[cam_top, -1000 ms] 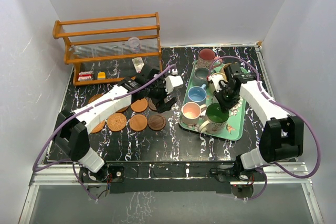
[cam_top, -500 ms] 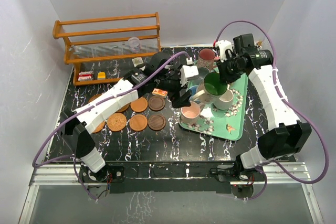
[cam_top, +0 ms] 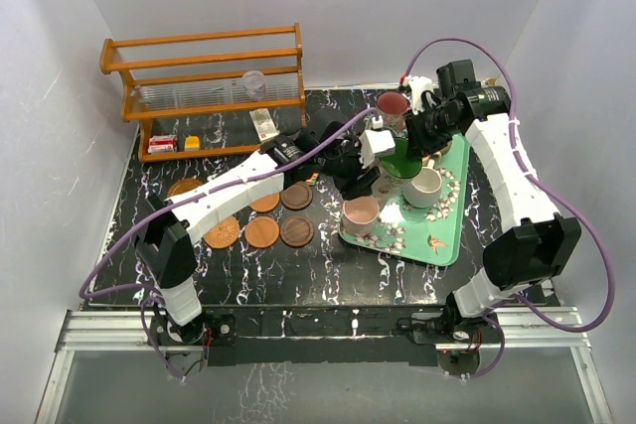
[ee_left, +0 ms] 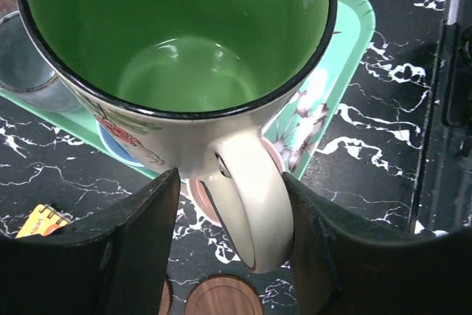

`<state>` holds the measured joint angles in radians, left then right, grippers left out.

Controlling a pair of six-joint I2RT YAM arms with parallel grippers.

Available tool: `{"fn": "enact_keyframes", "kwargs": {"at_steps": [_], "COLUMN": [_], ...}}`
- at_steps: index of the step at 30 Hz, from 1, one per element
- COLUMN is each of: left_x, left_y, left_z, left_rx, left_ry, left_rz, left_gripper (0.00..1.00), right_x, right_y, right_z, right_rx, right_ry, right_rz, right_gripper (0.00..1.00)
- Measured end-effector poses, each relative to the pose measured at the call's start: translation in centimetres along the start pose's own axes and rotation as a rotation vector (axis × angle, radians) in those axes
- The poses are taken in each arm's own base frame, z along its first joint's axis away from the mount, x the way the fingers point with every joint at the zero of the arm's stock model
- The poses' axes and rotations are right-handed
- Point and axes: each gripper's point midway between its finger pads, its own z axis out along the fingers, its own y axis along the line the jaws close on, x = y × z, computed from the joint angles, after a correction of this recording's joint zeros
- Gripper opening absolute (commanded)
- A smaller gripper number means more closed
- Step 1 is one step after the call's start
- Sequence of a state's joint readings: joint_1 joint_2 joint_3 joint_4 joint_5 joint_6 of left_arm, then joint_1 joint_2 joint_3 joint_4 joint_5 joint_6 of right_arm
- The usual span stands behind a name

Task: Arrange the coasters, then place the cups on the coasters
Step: Place the cup on the coaster.

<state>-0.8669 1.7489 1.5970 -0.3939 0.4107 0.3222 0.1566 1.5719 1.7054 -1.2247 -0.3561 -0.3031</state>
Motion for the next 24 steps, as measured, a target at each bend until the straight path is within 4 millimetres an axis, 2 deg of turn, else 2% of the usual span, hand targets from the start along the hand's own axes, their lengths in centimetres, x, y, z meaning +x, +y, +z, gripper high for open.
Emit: {"fn": "enact_keyframes", "kwargs": {"at_steps": [8,21,24], "left_x": [0.14,0.26,0.31], "left_y": [0.18,0.18,-0.05], "left_z": [0.53,0.86,0.89], "left_rx": [-0.060,-0.091,-0.086], "left_ry": [0.024,0.035,0.038], "left_rz": [0.005,-0.030,-0.041], "left_gripper": [0.52,0.28,0.16], "right_x": [0.27,0.45,0.69], "right_y": [-0.15,-0.48,-0.52], "right_z": [0.16,0.48,0.77], "right_rx": [0.005,0.020,0.019], "right_ry": [0.009,0.013,0.018], "right_rz": [0.005,0.036,0.047], "right_gripper": [0.00,0.00,0.00]}}
